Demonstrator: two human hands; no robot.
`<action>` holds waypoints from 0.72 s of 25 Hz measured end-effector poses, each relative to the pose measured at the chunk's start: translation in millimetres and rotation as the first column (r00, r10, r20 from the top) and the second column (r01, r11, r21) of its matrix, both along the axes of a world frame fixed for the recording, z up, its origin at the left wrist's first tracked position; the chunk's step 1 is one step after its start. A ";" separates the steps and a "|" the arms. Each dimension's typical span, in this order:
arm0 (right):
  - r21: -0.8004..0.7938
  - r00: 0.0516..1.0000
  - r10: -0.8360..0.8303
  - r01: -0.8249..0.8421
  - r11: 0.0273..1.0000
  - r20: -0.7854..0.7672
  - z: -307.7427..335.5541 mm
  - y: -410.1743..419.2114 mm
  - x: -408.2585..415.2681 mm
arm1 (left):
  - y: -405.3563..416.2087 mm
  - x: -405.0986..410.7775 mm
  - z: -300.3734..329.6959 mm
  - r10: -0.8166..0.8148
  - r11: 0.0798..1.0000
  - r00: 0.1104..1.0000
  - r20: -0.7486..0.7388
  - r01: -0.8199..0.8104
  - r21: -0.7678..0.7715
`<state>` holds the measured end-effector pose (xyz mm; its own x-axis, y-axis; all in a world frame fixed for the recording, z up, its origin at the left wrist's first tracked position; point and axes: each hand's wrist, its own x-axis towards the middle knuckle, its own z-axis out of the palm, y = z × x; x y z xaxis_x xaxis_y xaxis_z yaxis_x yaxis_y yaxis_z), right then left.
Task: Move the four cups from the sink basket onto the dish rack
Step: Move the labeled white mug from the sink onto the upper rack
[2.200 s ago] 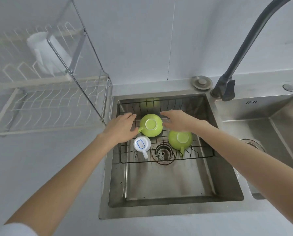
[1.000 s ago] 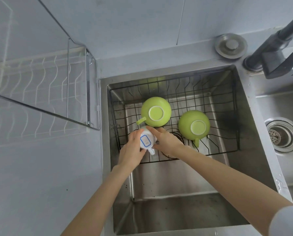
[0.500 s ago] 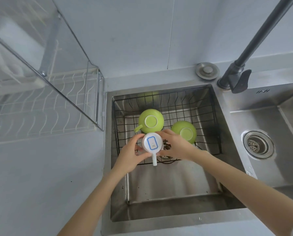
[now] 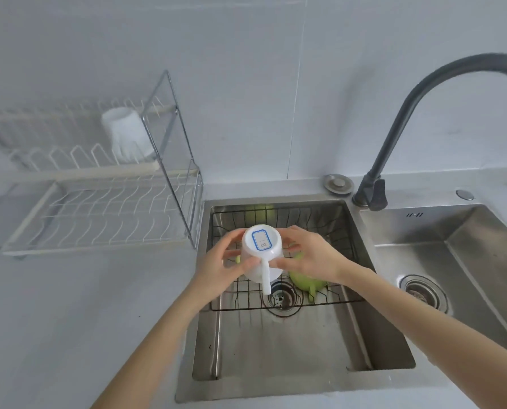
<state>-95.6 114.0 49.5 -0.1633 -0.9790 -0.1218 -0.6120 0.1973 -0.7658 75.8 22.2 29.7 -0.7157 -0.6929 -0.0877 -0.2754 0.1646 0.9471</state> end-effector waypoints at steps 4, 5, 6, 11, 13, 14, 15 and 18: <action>-0.122 0.999 -0.021 0.025 0.992 0.038 42.2 -10.4 23.9 | -8.2 22.5 42.6 0.043 0.997 0.996 -0.079 -0.047 -0.055; -0.141 0.999 -0.019 0.025 0.990 0.041 50.9 -13.0 29.8 | -10.4 27.8 52.2 0.041 0.996 0.995 -0.089 -0.048 -0.075; -0.160 0.999 -0.017 0.024 0.987 0.046 58.6 -16.3 36.6 | -12.6 34.6 60.4 0.033 0.994 0.994 -0.100 -0.043 -0.099; -0.190 0.996 -0.024 0.040 0.981 0.082 90.5 -35.0 82.2 | -35.2 80.1 85.3 0.001 0.988 0.996 -0.092 -0.015 -0.154; -0.199 0.997 -0.037 0.049 0.979 0.067 98.4 -43.7 101.6 | -46.0 98.2 93.2 0.000 0.985 0.995 -0.097 -0.016 -0.171; -0.205 0.997 -0.048 0.060 0.977 0.064 102.5 -48.4 110.3 | -51.2 106.0 97.7 -0.004 0.984 0.994 -0.106 -0.016 -0.180; -0.209 0.996 -0.061 0.072 0.975 0.061 106.9 -52.8 118.3 | -56.7 113.2 101.6 -0.006 0.982 0.993 -0.121 -0.017 -0.189; -0.231 0.993 -0.096 0.108 0.967 0.064 120.0 -68.0 142.5 | -73.4 134.5 115.6 -0.023 0.973 0.987 -0.158 -0.014 -0.230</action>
